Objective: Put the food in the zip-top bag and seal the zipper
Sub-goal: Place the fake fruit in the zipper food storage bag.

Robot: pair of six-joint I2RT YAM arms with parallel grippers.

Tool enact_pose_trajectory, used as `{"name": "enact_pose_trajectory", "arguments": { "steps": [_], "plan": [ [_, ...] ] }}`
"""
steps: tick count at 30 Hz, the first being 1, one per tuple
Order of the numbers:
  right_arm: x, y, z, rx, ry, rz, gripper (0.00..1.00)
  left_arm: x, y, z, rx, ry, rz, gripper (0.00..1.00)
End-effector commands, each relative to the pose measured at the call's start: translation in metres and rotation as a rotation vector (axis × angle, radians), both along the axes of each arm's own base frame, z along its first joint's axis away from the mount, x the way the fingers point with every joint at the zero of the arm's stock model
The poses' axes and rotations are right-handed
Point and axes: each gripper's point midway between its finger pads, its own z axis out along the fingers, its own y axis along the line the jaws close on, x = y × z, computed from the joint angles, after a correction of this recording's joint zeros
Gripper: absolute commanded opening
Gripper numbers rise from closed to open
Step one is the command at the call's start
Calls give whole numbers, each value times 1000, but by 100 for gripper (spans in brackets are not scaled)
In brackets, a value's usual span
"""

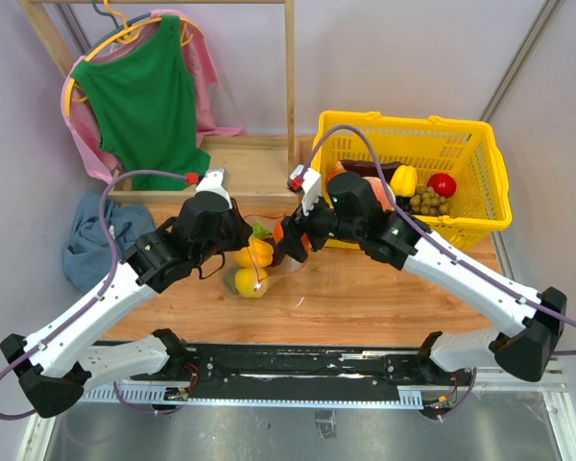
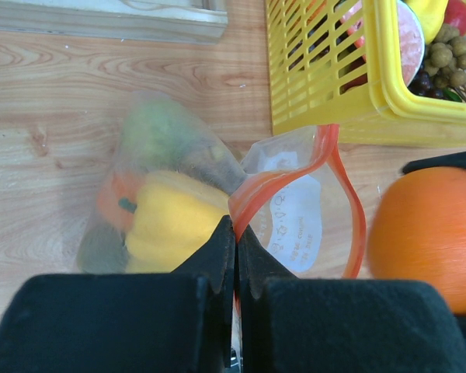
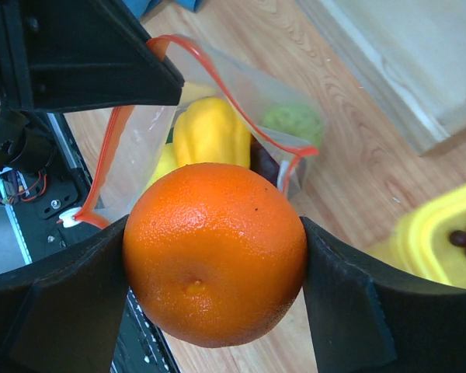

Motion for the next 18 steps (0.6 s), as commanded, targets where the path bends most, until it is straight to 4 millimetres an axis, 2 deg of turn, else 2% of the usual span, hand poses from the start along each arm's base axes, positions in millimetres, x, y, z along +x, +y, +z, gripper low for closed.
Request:
{"name": "enact_pose_trajectory", "arguments": {
  "steps": [1, 4, 10, 14, 18],
  "plan": [
    [4, 20, -5, 23, -4, 16, 67, 4, -1, 13, -57, -43, 18, 0],
    [5, 23, -18, 1, 22, 21, 75, 4, -1, 12, -58, -42, 15, 0],
    [0, 28, -26, -13, 53, 59, 92, 4, -2, 12, -60, -43, 14, 0],
    [-2, 27, -25, -25, 54, 71, 95, 4, -1, 13, -60, -44, 15, 0],
    [6, 12, -17, -49, 14, 0, 94, 2, 1, 13, -58, -44, 15, 0]
  ]
}}
